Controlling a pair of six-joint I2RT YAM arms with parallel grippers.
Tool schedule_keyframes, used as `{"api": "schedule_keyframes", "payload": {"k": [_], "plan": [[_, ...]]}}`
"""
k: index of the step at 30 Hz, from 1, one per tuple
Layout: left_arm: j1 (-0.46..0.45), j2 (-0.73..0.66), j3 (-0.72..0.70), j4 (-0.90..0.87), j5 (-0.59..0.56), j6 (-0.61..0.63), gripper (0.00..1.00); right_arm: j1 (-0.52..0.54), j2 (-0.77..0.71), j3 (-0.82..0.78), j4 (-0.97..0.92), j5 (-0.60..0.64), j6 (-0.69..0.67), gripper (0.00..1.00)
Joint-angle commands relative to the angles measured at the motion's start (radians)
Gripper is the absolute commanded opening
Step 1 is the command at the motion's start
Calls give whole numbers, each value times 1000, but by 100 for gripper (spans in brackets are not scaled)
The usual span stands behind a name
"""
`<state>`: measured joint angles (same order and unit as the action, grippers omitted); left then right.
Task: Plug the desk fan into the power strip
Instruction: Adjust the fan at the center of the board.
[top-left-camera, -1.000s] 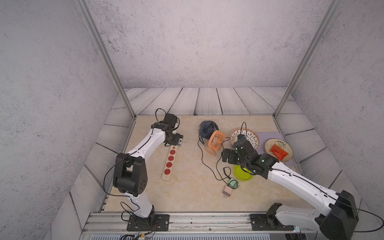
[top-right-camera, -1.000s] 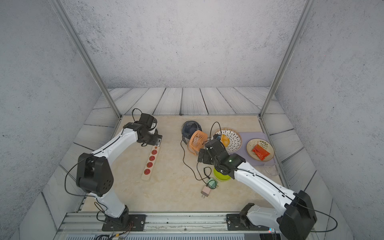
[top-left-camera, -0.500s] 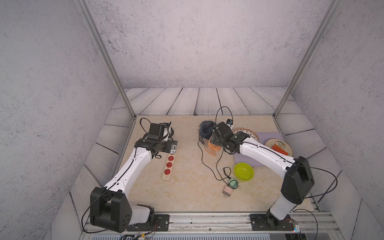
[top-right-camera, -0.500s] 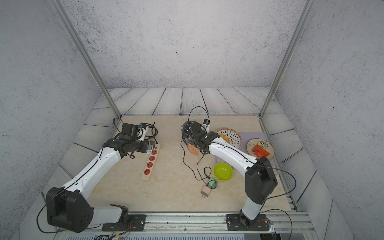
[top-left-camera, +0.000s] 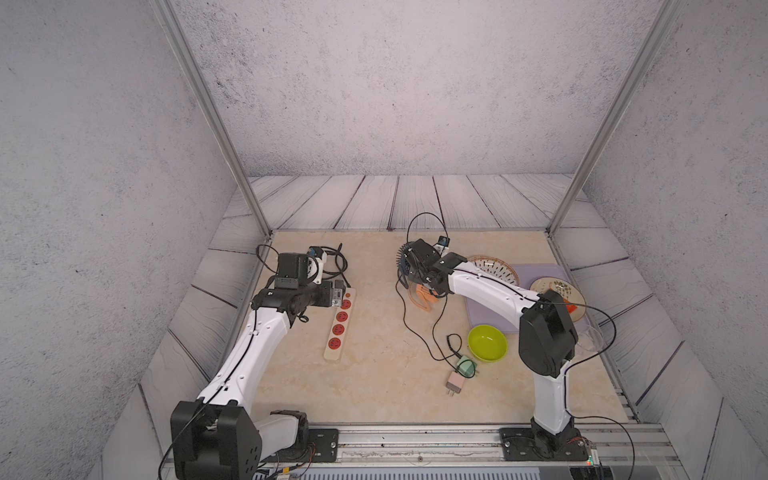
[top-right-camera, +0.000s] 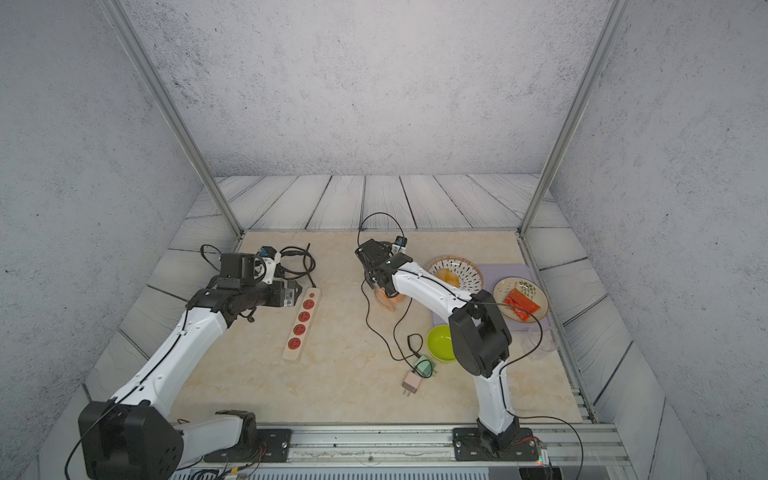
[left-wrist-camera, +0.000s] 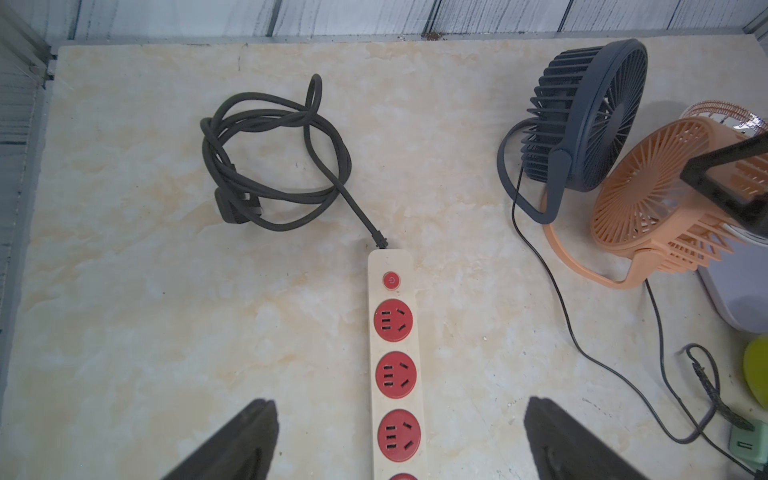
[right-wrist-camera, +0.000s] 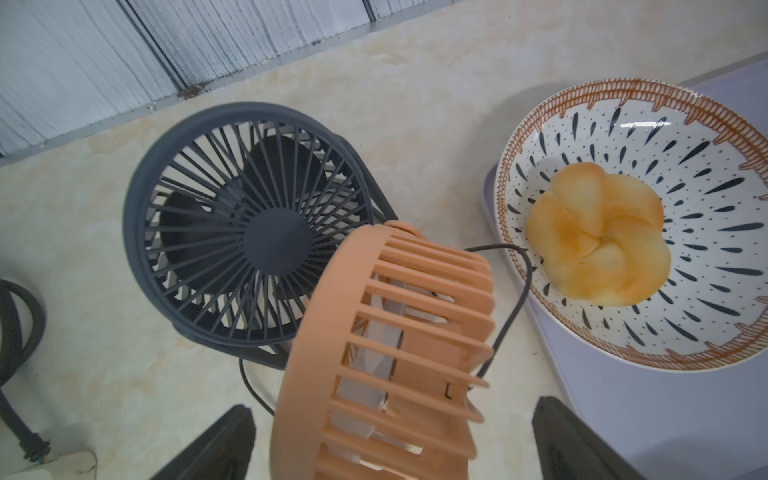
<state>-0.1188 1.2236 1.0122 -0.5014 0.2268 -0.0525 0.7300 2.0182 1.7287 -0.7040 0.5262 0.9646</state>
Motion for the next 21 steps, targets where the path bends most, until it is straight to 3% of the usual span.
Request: {"api": "schedule_keyframes", "payload": {"k": [1, 5, 9, 15, 21], "plan": [[8, -8, -15, 20, 25, -6, 100, 3, 45, 57, -91, 11, -1, 99], [9, -4, -17, 21, 44, 3, 100, 2, -3, 5, -120, 16, -4, 99], [-19, -3, -49, 52, 177, 11, 100, 2, -86, -79, -93, -4, -19, 99], [-337, 55, -89, 106, 82, 97, 97, 2, -174, -157, -74, -5, -32, 99], [-517, 146, -81, 120, 8, 159, 99, 2, -252, -248, -16, -9, -58, 99]]}}
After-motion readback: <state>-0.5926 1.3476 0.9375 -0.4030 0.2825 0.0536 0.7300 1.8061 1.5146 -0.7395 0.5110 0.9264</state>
